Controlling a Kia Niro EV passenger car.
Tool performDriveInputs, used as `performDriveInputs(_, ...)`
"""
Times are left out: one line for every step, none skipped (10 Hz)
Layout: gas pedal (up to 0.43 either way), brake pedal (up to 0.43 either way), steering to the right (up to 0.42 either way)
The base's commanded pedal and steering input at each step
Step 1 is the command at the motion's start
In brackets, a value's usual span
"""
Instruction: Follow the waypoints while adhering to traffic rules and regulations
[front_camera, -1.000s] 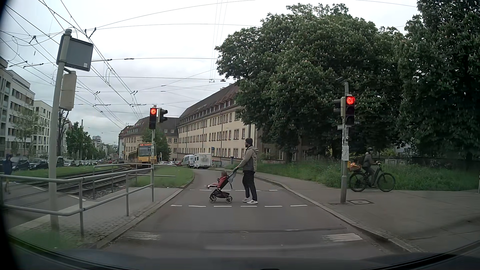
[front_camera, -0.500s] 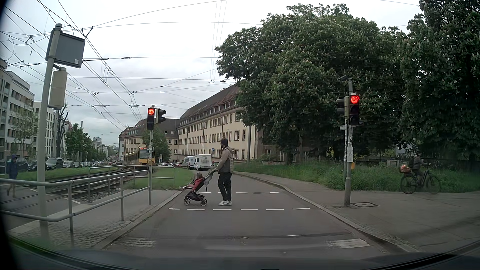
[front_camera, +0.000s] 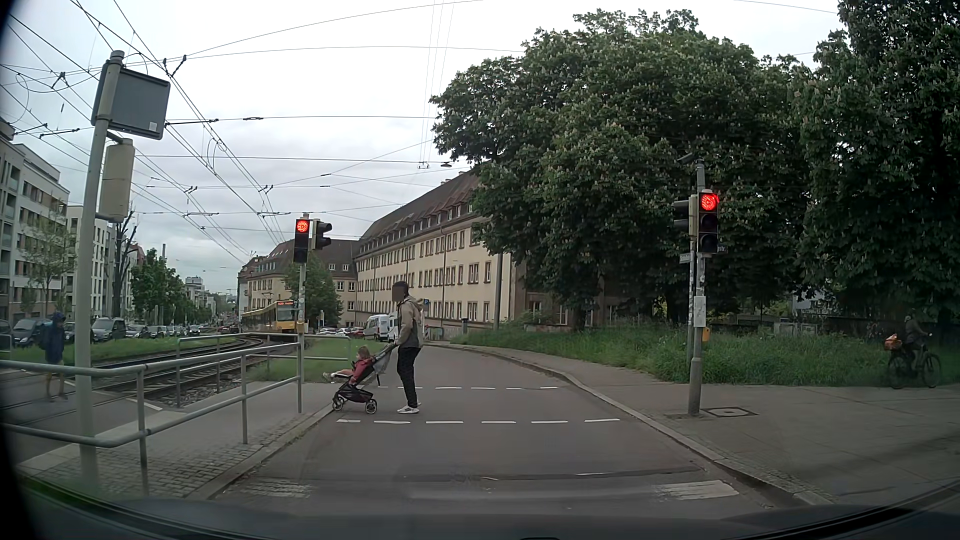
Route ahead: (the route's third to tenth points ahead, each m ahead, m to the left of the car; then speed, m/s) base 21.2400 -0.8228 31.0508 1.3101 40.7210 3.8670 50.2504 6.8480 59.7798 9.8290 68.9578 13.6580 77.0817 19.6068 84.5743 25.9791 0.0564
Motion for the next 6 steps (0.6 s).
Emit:
performDriveInputs(0.000,0.299,-0.027)
performDriveInputs(0.000,0.305,-0.029)
performDriveInputs(0.000,0.305,-0.032)
performDriveInputs(0.000,0.311,-0.035)
performDriveInputs(0.000,0.305,-0.034)
performDriveInputs(0.000,0.305,-0.034)
